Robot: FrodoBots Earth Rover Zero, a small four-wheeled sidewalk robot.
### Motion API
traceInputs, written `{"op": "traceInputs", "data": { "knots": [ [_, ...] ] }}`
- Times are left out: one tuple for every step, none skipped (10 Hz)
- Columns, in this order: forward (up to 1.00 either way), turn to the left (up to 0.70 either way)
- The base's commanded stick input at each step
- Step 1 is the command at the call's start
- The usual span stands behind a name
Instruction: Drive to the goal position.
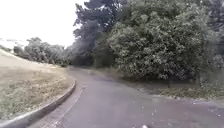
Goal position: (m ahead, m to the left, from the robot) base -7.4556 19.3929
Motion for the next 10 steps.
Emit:
{"op": "traceInputs", "data": {
  "knots": [
    [0.45, 0.00],
    [0.45, 0.00],
    [0.45, 0.00],
    [0.45, 0.00],
    [0.45, 0.00],
    [0.45, 0.00],
    [0.45, 0.00],
    [0.45, 0.00],
    [0.45, 0.00],
    [0.45, 0.00]
  ]
}}
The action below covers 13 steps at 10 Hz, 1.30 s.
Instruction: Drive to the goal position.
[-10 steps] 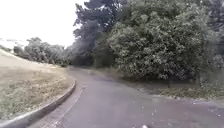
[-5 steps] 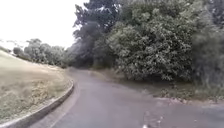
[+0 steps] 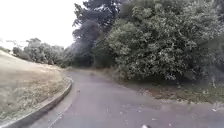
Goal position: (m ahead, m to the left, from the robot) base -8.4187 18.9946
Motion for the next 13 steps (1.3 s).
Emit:
{"op": "traceInputs", "data": {
  "knots": [
    [0.45, 0.00],
    [0.45, 0.00],
    [0.45, 0.00],
    [0.45, 0.00],
    [0.45, 0.00],
    [0.45, 0.00],
    [0.45, 0.00],
    [0.45, 0.00],
    [0.45, 0.00],
    [0.45, 0.00],
    [0.45, 0.00],
    [0.45, 0.00],
    [0.45, 0.00]
  ]
}}
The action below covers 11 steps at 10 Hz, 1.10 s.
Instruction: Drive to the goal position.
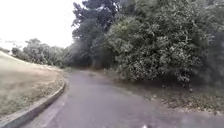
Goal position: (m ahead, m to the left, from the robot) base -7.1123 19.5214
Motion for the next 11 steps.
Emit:
{"op": "traceInputs", "data": {
  "knots": [
    [0.45, 0.00],
    [0.45, 0.00],
    [0.45, 0.00],
    [0.45, 0.00],
    [0.45, 0.00],
    [0.45, 0.00],
    [0.45, 0.00],
    [0.45, 0.00],
    [0.45, 0.00],
    [0.45, 0.13],
    [0.45, 0.25]
  ]
}}
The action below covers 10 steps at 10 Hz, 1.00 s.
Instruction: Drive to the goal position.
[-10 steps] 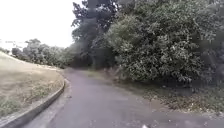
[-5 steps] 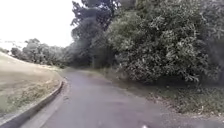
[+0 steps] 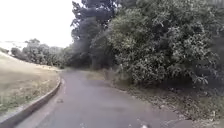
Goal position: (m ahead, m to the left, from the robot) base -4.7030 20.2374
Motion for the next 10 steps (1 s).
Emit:
{"op": "traceInputs", "data": {
  "knots": [
    [0.45, 0.13],
    [0.45, 0.05],
    [0.45, 0.00],
    [0.45, 0.00],
    [0.45, 0.09],
    [0.45, 0.26],
    [0.45, 0.27],
    [0.45, 0.27],
    [0.45, 0.27],
    [0.45, 0.27]
  ]
}}
